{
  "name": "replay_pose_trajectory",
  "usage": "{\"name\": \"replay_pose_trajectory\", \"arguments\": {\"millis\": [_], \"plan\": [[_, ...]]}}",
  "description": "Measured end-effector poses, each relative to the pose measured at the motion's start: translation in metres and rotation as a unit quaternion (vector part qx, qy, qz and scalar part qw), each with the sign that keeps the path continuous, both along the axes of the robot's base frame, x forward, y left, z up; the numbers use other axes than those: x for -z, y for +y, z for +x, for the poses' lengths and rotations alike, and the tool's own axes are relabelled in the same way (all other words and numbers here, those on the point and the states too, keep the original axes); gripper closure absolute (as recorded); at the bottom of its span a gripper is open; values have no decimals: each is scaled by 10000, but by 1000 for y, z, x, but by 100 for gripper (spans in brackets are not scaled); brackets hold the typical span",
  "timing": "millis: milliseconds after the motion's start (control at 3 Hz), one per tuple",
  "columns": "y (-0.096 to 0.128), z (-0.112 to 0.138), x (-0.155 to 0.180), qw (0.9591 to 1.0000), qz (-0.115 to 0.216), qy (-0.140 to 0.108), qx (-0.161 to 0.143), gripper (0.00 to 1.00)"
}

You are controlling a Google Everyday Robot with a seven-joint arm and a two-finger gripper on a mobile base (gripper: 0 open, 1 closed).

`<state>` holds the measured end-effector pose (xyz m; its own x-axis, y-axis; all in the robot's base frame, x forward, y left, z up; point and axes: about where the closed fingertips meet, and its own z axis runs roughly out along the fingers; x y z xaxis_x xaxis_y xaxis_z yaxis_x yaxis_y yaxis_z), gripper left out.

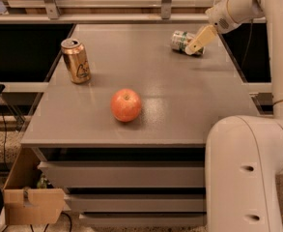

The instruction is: Move 7up can near apple

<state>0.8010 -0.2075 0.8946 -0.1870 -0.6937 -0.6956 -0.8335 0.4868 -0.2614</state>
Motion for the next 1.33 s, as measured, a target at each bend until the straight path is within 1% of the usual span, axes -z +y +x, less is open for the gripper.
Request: {"name": "replay_pose_trajectory", "arguments": {"millis": [667,1000,1333], "plan": [[12,-2,27,9993,-81,350,-129,0],[17,-2,37,9986,-109,477,-184,19],[19,-2,40,9984,-153,506,-222,42]]}}
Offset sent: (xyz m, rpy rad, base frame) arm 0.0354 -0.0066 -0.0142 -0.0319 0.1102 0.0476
